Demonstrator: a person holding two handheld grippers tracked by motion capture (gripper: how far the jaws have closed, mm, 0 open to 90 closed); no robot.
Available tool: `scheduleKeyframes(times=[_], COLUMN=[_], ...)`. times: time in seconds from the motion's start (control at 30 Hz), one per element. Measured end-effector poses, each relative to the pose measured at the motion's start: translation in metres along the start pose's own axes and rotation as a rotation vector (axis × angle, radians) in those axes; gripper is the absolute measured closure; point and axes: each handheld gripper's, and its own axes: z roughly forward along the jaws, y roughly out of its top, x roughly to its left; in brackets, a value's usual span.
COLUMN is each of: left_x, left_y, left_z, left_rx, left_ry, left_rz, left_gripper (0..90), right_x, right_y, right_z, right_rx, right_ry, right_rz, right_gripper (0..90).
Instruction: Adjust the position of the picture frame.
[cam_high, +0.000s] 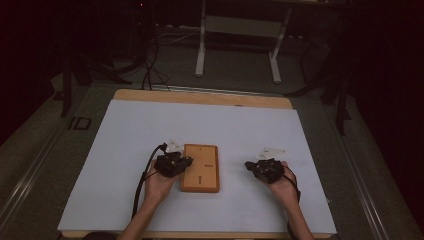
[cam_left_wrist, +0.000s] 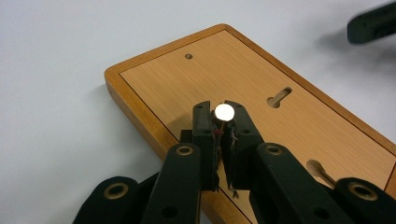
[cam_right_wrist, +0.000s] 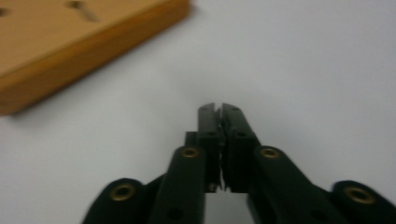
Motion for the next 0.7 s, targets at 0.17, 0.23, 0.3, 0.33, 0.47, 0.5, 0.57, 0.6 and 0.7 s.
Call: scheduleKeyframes(times=[0.17, 0.23, 0.3, 0.33, 0.47, 0.5, 0.57, 0.6, 0.7], left_x=[0.000, 0.000, 0.001, 0.001, 0.004, 0.005, 0.005, 0.005, 0.005], left_y=[0.000, 0.001, 0.001, 0.001, 0.001, 0.001, 0.002, 0.002, 0.003], left_z=[0.000, -0.001, -0.002, -0.002, -0.004, -0.003, -0.003, -0.003, -0.003], left_rx=[-0.001, -0.002, 0.002, 0.001, -0.002, -0.002, -0.003, -0.003, -0.013], left_ry=[-0.004, -0.007, -0.009, -0.009, -0.017, -0.021, -0.030, -0.030, -0.021], left_rz=[-0.006, -0.009, -0.007, -0.008, -0.020, -0.025, -0.032, -0.032, -0.036], left_gripper=[84.6, 84.6, 84.6, 84.6, 84.6, 84.7, 84.7, 84.6, 84.6], right_x=[0.019, 0.025, 0.032, 0.035, 0.047, 0.049, 0.053, 0.053, 0.056], right_y=[0.008, 0.009, 0.009, 0.009, 0.010, 0.011, 0.012, 0.012, 0.014], right_z=[0.009, 0.013, 0.017, 0.019, 0.028, 0.029, 0.032, 0.032, 0.034], right_rx=[-0.014, -0.018, -0.019, -0.013, 0.007, 0.009, 0.010, 0.010, 0.003], right_ry=[0.091, 0.126, 0.161, 0.172, 0.208, 0.216, 0.238, 0.238, 0.252], right_rz=[-0.024, -0.023, -0.020, -0.022, -0.042, -0.045, -0.049, -0.049, -0.051], right_gripper=[89.8, 89.8, 89.8, 89.8, 89.8, 89.9, 89.8, 89.8, 89.9])
